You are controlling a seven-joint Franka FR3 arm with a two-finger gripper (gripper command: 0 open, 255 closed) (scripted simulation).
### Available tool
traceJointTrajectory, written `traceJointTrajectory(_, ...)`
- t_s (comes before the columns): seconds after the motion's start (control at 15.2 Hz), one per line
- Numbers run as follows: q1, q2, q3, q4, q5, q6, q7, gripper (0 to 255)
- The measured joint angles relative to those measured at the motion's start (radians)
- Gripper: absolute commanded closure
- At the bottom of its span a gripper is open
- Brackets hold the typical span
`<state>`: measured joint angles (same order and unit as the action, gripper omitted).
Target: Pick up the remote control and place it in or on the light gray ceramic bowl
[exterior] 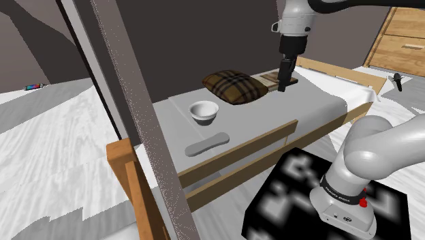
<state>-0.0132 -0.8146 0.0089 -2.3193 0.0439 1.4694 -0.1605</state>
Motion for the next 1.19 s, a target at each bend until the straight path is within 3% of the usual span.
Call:
traceJointTrajectory(0.33,0.036,0.071,-0.002,-0.030,-0.009,0.103,-0.079,0)
traceJointTrajectory(1.19,0.171,0.464,0.009,-0.009,-0.035,0.494,-0.407,0)
